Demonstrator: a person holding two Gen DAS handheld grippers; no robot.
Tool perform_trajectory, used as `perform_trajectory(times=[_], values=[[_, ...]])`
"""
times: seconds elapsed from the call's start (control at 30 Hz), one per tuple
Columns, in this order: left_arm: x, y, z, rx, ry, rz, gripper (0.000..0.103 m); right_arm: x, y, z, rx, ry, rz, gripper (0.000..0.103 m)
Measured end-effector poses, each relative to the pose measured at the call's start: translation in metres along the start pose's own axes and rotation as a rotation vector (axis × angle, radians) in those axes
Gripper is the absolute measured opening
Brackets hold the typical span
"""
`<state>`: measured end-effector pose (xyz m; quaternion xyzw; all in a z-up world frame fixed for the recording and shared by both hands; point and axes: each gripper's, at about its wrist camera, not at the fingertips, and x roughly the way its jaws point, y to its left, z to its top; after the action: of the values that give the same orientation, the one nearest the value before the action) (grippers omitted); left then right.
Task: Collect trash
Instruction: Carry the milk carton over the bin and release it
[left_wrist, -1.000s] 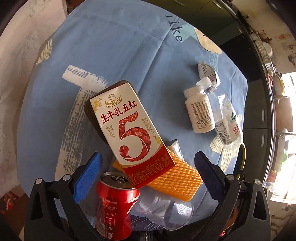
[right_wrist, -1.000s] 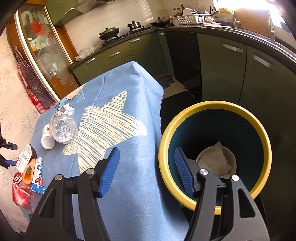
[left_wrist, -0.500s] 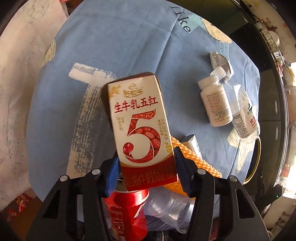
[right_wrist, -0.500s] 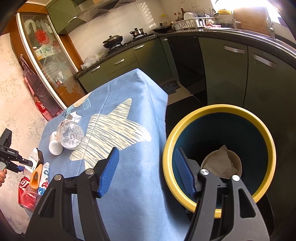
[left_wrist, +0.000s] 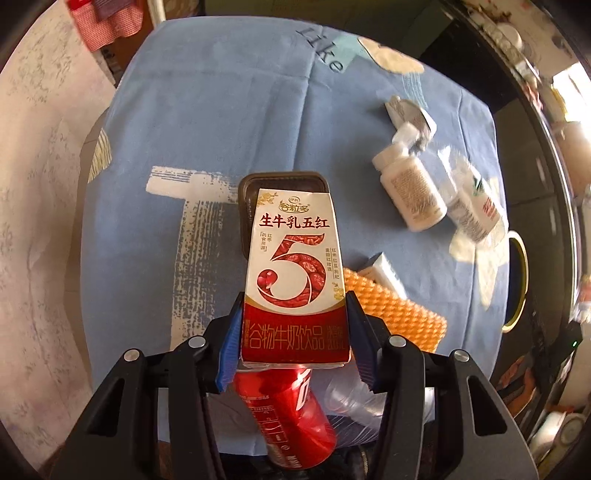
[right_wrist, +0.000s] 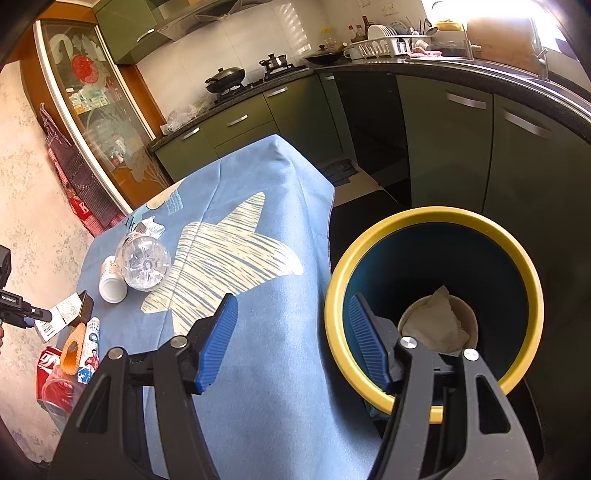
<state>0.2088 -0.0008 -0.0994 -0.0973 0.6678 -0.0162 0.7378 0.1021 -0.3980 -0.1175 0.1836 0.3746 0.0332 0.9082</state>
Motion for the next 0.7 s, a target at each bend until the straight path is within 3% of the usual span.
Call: perform_trajectory(times=[0.23,0.53,0.6,0.7], values=[[0.016,-0.011,0.002,0.067,0.062,0.075,0.051,0.001,0.005,0.0,-0.021,0.013,0.007,0.06],[0.026,-0.012,0.012,0.105,0.07,0.107,0.051,0.004,0.002,-0.002,-0.026,0.037,0.008,0.06],[0.027,-0.012,0.015,0.119,0.069,0.112,0.051,0.01,0.004,-0.004,-0.039,0.066,0.008,0.065],[0.037,-0.012,0.017,0.132,0.119,0.118,0.051,0.02,0.012,-0.006,-0.068,0.096,0.02,0.065]])
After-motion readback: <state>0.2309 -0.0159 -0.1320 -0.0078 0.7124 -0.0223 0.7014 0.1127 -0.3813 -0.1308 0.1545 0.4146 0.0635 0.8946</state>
